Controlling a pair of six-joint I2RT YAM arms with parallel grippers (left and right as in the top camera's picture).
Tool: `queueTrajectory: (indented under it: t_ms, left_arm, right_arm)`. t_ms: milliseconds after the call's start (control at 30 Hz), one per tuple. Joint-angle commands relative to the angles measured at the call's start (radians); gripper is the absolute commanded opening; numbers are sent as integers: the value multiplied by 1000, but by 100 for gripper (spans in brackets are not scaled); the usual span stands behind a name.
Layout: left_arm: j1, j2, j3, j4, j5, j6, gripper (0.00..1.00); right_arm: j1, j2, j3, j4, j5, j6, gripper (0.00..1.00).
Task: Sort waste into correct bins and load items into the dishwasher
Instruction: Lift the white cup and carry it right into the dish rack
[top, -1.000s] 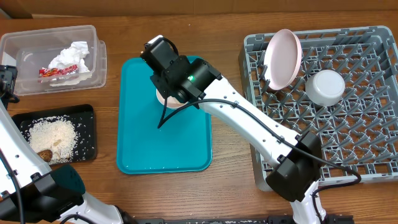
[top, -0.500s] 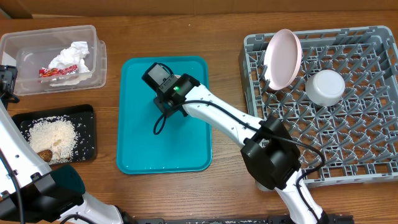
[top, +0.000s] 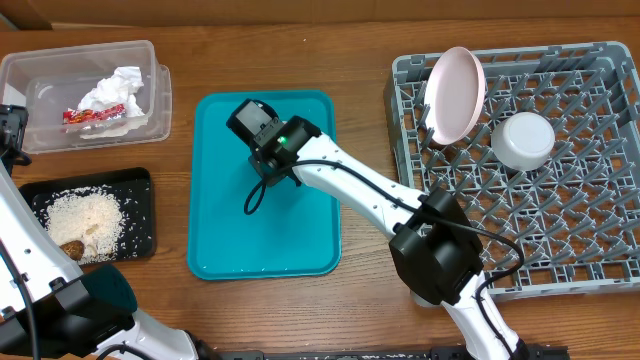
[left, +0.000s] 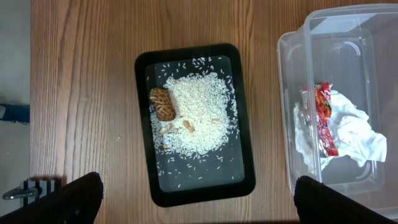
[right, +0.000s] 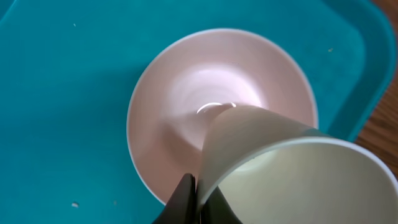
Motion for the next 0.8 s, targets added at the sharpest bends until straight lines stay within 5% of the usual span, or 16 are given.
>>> queueTrajectory:
  t_ms: [0,233,433,667,767]
  left_arm:
    - [-4,10,5,1,-16,-16,100]
    - [-4,10,5,1,-16,-16,100]
    - [-4,10,5,1,-16,-16,100]
    - [-4,10,5,1,-16,-16,100]
    - [-4,10,5,1,-16,-16,100]
  right_arm:
    - [2,-89,135,-54,84,29,4]
    - [-59,-309,288,-240,219,79,4]
    - [-301,-529,288,-437,217,204,4]
    - [-828,-629,286,-647,-153,222,4]
    - [-992,-628,236,-688,-351,120,4]
